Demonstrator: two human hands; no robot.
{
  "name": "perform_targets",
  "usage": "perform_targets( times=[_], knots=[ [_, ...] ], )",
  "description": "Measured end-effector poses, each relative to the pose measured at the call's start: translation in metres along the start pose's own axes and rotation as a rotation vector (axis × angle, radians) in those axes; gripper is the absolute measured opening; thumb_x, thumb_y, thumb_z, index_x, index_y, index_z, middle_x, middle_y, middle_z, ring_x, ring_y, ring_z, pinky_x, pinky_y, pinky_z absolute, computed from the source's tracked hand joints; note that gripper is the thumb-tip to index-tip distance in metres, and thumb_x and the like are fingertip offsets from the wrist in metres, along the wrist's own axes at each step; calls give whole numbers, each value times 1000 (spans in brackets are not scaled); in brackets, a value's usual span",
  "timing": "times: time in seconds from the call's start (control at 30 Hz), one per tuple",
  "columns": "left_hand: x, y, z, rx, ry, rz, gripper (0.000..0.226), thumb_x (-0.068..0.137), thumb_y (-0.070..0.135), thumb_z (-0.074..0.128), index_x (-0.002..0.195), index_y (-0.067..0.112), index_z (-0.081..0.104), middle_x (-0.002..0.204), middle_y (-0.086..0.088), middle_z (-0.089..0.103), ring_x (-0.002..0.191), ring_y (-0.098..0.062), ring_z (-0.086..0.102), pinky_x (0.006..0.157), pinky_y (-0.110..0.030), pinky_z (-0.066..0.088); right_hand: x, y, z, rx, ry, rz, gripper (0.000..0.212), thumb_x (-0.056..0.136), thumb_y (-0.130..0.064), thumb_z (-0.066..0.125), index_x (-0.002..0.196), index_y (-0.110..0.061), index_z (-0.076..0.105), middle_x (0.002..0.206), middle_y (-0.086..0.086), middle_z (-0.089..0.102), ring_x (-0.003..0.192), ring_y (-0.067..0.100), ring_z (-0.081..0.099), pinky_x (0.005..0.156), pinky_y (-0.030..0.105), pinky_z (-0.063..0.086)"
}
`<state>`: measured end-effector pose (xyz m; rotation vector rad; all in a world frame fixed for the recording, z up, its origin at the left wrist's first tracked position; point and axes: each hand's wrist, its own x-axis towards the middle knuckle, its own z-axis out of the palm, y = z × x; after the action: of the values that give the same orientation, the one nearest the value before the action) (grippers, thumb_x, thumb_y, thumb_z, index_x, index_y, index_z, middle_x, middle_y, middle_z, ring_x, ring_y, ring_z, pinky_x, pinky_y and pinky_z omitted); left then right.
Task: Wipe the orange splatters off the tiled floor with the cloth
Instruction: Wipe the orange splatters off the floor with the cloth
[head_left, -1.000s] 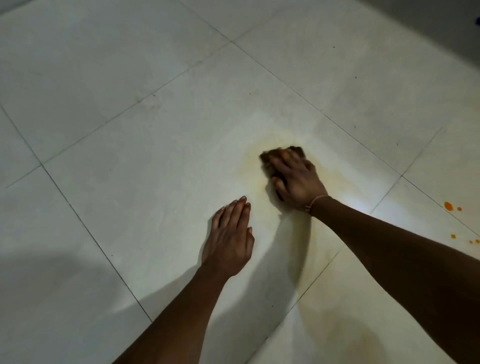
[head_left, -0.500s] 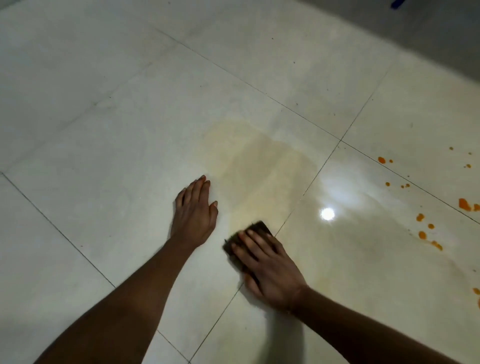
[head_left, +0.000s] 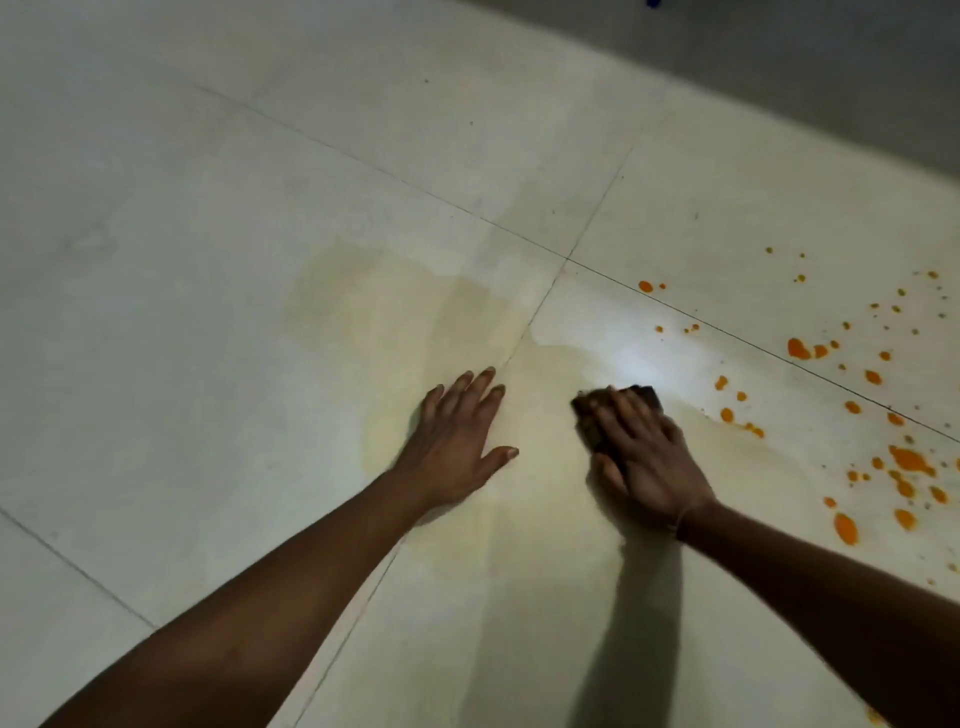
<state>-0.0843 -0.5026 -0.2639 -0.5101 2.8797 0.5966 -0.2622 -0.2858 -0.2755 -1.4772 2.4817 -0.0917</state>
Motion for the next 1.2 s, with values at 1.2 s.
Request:
perform_targets(
  times=[1.2],
  knots=[
    [63,122,-8,486,-587,94,162,44,30,97,147,29,-27,151,-2,-42,145,-41,-19,111,-54,31,-8,111,-19,122,113,340,71,87,-50,26,153,-26,21,161,4,18,148,22,11,117,44,15]
  ],
)
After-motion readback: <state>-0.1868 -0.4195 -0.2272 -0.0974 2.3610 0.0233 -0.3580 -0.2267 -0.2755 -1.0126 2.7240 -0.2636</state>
